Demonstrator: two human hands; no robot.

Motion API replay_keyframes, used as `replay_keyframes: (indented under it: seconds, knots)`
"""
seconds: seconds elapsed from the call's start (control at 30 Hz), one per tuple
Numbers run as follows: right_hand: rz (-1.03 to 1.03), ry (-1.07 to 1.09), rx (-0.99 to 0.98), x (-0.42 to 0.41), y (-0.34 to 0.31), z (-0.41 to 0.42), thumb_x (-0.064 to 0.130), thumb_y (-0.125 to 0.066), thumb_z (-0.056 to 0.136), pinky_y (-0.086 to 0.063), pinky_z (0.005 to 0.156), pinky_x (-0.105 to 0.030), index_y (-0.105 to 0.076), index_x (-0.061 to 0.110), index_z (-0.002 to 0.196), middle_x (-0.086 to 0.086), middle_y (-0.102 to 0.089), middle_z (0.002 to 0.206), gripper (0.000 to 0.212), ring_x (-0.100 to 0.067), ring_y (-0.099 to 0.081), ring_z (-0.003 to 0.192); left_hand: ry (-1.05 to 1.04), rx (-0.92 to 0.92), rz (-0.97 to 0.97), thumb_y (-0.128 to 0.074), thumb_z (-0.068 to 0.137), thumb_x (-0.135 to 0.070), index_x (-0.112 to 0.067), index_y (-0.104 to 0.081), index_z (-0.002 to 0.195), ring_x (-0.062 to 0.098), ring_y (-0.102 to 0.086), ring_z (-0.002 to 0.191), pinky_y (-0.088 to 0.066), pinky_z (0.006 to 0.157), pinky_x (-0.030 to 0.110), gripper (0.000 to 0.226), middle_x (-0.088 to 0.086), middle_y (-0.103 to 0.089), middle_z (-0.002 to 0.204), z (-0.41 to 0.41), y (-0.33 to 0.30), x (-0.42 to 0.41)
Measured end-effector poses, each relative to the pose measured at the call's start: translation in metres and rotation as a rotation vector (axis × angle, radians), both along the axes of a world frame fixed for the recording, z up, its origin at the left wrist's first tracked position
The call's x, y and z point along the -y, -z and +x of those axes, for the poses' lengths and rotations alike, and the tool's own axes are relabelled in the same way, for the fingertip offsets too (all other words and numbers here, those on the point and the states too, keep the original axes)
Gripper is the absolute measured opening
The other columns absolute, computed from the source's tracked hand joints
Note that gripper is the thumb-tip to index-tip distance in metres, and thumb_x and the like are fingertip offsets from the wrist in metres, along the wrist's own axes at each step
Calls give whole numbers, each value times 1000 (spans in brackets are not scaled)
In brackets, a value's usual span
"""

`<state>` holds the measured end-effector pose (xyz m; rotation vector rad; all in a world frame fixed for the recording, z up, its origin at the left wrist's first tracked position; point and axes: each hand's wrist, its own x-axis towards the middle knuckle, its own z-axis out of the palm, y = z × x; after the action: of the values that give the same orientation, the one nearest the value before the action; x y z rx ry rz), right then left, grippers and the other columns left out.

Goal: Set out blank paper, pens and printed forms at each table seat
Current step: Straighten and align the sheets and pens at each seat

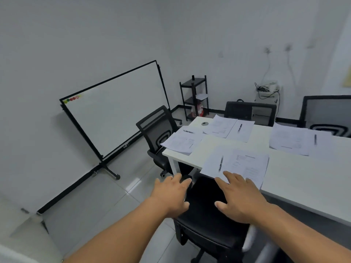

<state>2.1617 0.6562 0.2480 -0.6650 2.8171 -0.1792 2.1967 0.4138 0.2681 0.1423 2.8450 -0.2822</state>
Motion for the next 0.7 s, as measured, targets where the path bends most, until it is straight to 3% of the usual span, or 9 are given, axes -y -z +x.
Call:
replay_keyframes:
  seconds: [0.23, 0.7]
  knots:
    - [84, 190, 28, -9, 22, -70, 69, -43, 100, -16, 131, -58, -9, 34, 170, -5, 0, 181, 85, -33, -5, 166, 218, 31, 66, -59, 101, -54, -33, -22, 168, 37, -37, 154, -36, 118, 69, 80, 8, -27, 172, -107, 34, -9]
    - [112, 471, 176, 54, 66, -215, 65, -45, 101, -17, 128, -65, -8, 32, 170, -6, 2, 180, 86, -34, -4, 166, 498, 186, 116, -59, 99, -59, -38, -19, 170, 33, -37, 155, -34, 120, 62, 84, 3, -22, 176, -320, 78, 28]
